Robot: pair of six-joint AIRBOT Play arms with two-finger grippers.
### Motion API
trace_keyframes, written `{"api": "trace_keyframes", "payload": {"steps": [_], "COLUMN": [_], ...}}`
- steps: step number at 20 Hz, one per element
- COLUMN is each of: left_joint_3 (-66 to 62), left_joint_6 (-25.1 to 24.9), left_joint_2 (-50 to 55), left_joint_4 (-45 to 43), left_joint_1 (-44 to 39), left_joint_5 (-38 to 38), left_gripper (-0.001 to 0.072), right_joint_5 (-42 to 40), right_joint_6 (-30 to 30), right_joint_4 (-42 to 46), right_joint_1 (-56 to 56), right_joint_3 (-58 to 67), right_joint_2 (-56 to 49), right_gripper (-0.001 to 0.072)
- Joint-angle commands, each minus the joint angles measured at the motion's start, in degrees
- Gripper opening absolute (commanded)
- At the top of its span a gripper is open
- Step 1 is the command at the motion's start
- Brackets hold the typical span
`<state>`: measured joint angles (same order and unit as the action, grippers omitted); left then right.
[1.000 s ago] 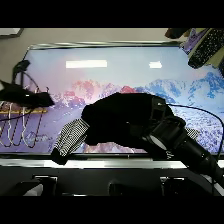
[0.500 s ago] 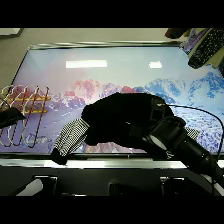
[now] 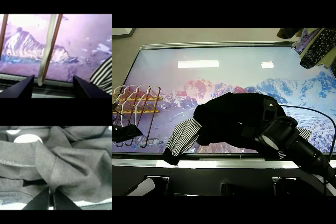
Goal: Fold the clothes and pants, and hang the long-sleeved shirts on hangers.
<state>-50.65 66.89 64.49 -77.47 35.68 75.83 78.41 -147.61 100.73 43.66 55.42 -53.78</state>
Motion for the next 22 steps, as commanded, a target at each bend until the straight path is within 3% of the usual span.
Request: {"api": "trace_keyframes", "payload": {"steps": [1, 8, 20, 21, 22], "left_joint_3": [6.86, 9.68, 10.29, 10.64, 11.13], "left_joint_6": [-2.47, -2.45, -2.43, -2.43, -2.43], "left_joint_2": [-0.07, 0.22, 3.91, 4.13, 4.22], "left_joint_4": [-3.08, -5.7, -5.7, -5.68, -5.66], "left_joint_1": [-0.2, -4.2, -5.42, -5.44, -5.42], "left_joint_5": [-2.91, -17.25, -20.04, -20.0, -19.98], "left_gripper": [0.0554, 0.0551, 0.0533, 0.0522, 0.0441], "right_joint_5": [0.07, -0.39, -0.72, -0.68, -0.63], "right_joint_6": [-0.07, -0.07, -0.09, -0.09, -0.11], "right_joint_4": [0.48, 1.84, 4.94, 4.98, 4.96], "right_joint_1": [0.04, 0.04, 0.04, 0.04, 0.04], "right_joint_3": [-0.02, -0.02, -0.02, -0.02, -0.02], "right_joint_2": [-0.04, -0.04, -0.04, -0.04, -0.04], "right_gripper": [0.0033, 0.0033, 0.0035, 0.0035, 0.0035]}}
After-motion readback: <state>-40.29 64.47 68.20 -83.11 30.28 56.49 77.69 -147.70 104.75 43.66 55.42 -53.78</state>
